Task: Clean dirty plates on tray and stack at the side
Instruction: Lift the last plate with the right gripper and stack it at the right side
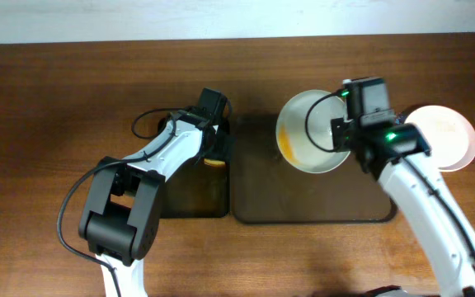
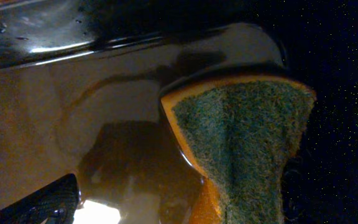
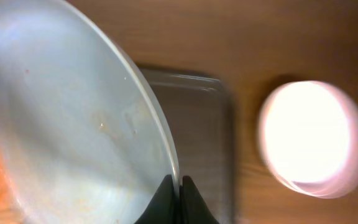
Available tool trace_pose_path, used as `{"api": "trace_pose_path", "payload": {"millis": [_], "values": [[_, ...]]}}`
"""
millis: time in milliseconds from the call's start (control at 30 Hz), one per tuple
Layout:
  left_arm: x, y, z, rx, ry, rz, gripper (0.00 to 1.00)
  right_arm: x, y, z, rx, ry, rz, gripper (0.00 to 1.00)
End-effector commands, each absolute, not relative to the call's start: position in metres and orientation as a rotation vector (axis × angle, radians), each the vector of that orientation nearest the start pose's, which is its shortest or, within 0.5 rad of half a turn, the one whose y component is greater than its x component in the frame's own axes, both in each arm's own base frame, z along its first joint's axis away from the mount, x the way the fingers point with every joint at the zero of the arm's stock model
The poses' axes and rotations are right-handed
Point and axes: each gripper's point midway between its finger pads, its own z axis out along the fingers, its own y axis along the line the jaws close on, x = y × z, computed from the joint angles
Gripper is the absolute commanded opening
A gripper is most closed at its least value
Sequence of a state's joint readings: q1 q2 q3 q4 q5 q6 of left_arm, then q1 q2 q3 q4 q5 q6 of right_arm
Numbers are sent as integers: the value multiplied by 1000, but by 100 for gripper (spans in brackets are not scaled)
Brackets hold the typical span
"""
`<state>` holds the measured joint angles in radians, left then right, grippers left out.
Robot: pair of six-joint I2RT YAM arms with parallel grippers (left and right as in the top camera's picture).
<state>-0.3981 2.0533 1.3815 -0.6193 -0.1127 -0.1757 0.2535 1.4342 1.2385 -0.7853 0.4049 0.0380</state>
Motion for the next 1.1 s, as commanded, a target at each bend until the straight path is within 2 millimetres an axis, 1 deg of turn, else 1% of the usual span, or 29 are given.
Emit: {"api": "trace_pose_path", "payload": {"millis": [0, 133, 167, 200, 233, 333, 367, 400, 433, 467, 533, 567, 600, 633, 667, 700, 733, 767, 833, 867, 933, 967, 1000, 1033, 1067], "values": [[406, -159, 3, 338, 2839, 21, 100, 362, 16, 241, -59, 2252, -838, 4], [406, -159, 3, 337, 2839, 22, 100, 349, 53, 272, -103, 2049, -1004, 4], [406, -159, 3, 338, 2839, 21, 100, 348, 58, 273, -118, 2037, -1003, 4], [406, -159, 3, 337, 2839, 21, 100, 348, 61, 273, -107, 2033, -986, 4], [406, -159, 3, 337, 2839, 22, 100, 349, 60, 271, -59, 2031, -964, 4], [406, -159, 3, 338, 2839, 21, 100, 355, 46, 262, 72, 2041, -940, 4], [406, -159, 3, 338, 2839, 21, 100, 359, 39, 255, 108, 2064, -929, 4], [405, -159, 3, 338, 2839, 21, 100, 365, 31, 242, 135, 2114, -899, 4], [406, -159, 3, 338, 2839, 21, 100, 371, 26, 229, 152, 2176, -841, 4], [406, -159, 3, 337, 2839, 21, 100, 376, 23, 213, 160, 2257, -745, 4], [406, -159, 3, 337, 2839, 22, 100, 386, 20, 179, 172, 2465, -369, 4], [405, -159, 3, 338, 2839, 21, 100, 390, 11, 171, 209, 2519, -185, 4], [405, -159, 3, 338, 2839, 21, 100, 391, -19, 168, 345, 2534, 19, 4], [406, -159, 3, 337, 2839, 21, 100, 390, -46, 168, 448, 2517, 98, 4], [406, -159, 3, 338, 2839, 21, 100, 384, -85, 169, 584, 2480, 134, 4], [406, -159, 3, 338, 2839, 21, 100, 376, -124, 169, 707, 2438, 115, 4], [406, -159, 3, 338, 2839, 21, 100, 360, -180, 166, 875, 2366, 66, 4], [406, -159, 3, 338, 2839, 21, 100, 350, -211, 162, 966, 2324, 35, 4], [406, -159, 3, 338, 2839, 21, 100, 335, -261, 148, 1122, 2241, 8, 4], [406, -159, 3, 338, 2839, 21, 100, 333, -277, 135, 1158, 2227, 13, 4], [406, -159, 3, 338, 2839, 21, 100, 340, -291, 111, 1175, 2233, 9, 5], [406, -159, 3, 337, 2839, 21, 100, 346, -295, 100, 1171, 2235, 11, 10], [406, -159, 3, 338, 2839, 21, 100, 350, -295, 93, 1153, 2248, 14, 19], [406, -159, 3, 338, 2839, 22, 100, 353, -293, 85, 1134, 2269, 15, 40], [406, -159, 3, 338, 2839, 21, 100, 355, -291, 78, 1130, 2286, 22, 57]]}}
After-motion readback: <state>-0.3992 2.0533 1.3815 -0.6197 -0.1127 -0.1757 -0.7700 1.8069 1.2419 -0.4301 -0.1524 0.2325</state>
